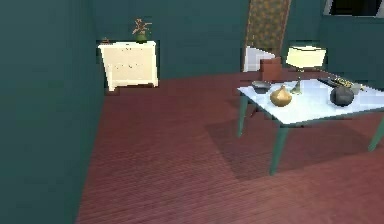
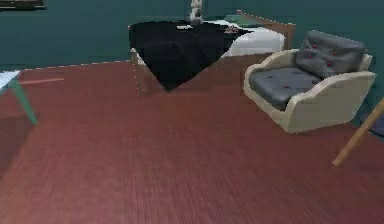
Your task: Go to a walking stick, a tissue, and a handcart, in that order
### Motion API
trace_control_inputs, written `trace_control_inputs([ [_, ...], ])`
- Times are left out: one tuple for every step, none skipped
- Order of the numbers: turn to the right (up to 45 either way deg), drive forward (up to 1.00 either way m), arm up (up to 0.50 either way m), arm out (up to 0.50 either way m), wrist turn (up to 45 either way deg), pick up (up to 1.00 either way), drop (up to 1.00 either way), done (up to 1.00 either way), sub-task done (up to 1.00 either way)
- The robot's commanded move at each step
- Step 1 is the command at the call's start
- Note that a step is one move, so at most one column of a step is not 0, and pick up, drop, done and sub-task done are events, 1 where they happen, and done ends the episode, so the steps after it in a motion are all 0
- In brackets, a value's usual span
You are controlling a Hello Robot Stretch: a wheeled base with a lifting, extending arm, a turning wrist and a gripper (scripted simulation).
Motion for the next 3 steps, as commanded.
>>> trace_control_inputs([
  [0.0, 1.00, 0.00, 0.00, 0.0, 0.00, 0.00, 0.00, 0.00],
  [0.0, 1.00, 0.00, 0.00, 0.0, 0.00, 0.00, 0.00, 0.00],
  [-6.0, 0.00, 0.00, 0.00, 0.0, 0.00, 0.00, 0.00, 0.00],
])
